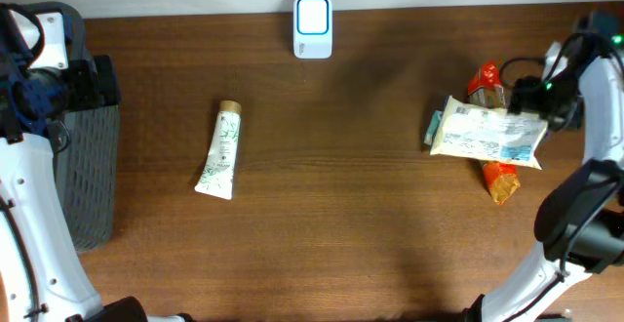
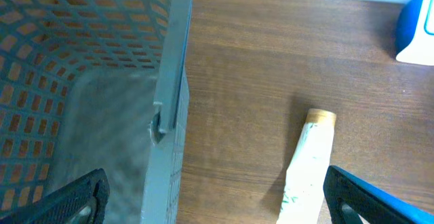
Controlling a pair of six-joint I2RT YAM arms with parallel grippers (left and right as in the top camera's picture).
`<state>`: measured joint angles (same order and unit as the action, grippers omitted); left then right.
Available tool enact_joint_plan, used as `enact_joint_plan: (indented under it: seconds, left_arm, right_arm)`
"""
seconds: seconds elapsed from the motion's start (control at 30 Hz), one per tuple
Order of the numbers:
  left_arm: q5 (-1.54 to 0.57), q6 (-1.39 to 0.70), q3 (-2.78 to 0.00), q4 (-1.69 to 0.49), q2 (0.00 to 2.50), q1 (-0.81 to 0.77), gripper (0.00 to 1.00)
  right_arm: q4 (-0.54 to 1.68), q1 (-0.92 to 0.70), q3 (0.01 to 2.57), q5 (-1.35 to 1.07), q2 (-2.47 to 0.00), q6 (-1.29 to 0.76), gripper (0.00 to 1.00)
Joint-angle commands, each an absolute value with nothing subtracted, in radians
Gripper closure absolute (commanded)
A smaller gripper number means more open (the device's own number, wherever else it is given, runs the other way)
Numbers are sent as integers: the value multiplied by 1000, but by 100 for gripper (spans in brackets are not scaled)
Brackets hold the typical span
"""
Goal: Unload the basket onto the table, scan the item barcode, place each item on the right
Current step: 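Place the snack bag on the pasta pack at right, then reach the right gripper to the white tube and grasp it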
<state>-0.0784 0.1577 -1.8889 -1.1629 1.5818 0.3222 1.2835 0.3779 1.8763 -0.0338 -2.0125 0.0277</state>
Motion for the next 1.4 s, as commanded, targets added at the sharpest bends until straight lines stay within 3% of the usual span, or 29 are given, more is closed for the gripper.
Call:
enact_joint_plan:
  seconds: [0.0,0.1,0.13,0.23,0.33,0.47,0.53,0.63,0.7,0.93,1.03,1.1,1.2,1.27,1.37]
  left_arm:
    - [-89,171,-1896,-1164,1574,326,1]
    - [-89,171,-1896,-1164,1574,326,1]
    - [-89,171,-1896,-1164,1574,326,1]
    - [-89,171,-1896,-1164,1574,326,1]
    - [-89,171,-1896,-1164,1574,326,1]
    - [-89,171,-1896,-1164,1574,326,1]
    - [-89,171,-1896,-1164,1574,326,1]
    - [-89,171,-1896,-1164,1574,326,1]
    - [-89,171,-1896,-1164,1574,326,1]
    - [-89,171,-1896,-1164,1574,326,1]
    - [-89,171,-1896,-1164,1574,326,1]
    - [-89,171,-1896,-1164,1574,326,1]
    - [-89,171,-1896,-1164,1574,326,1]
    - [-89,171,-1896,-1164,1574,326,1]
    - [-89,171,-1896,-1164,1574,326,1]
  right_arm:
    - [1404,356,2144,-77,-1920,-69,1]
    - [1386,289,2199,-503,-1927,-68,1]
    - [1364,237,2180,-516,-1933,-68,1]
    - [1291,73,2107,-516,-1939,-69,1]
    - [1098,-141,1973,-464,-1939,-193,1]
    - [624,-433,1747,-406,-1977,-458,4]
    - [502,-571,1757,-406,-2076,-466,5]
    - [489,-696,1902,-402,-2256,-466,7]
    - [489,-763,1938,-267,-2339,-481,10]
    - [487,-792,1930,-204,-2460,-641,43]
    - [542,-784,1929,-202,-2460,-641,83]
    - [594,-755,1934,-240,-2440,-609,96]
    - [710,-719,1972,-273,-2378,-407,96]
    - [970,-708,2021,29,-2299,-270,96]
    - [1187,-723,2036,444,-2302,-274,96]
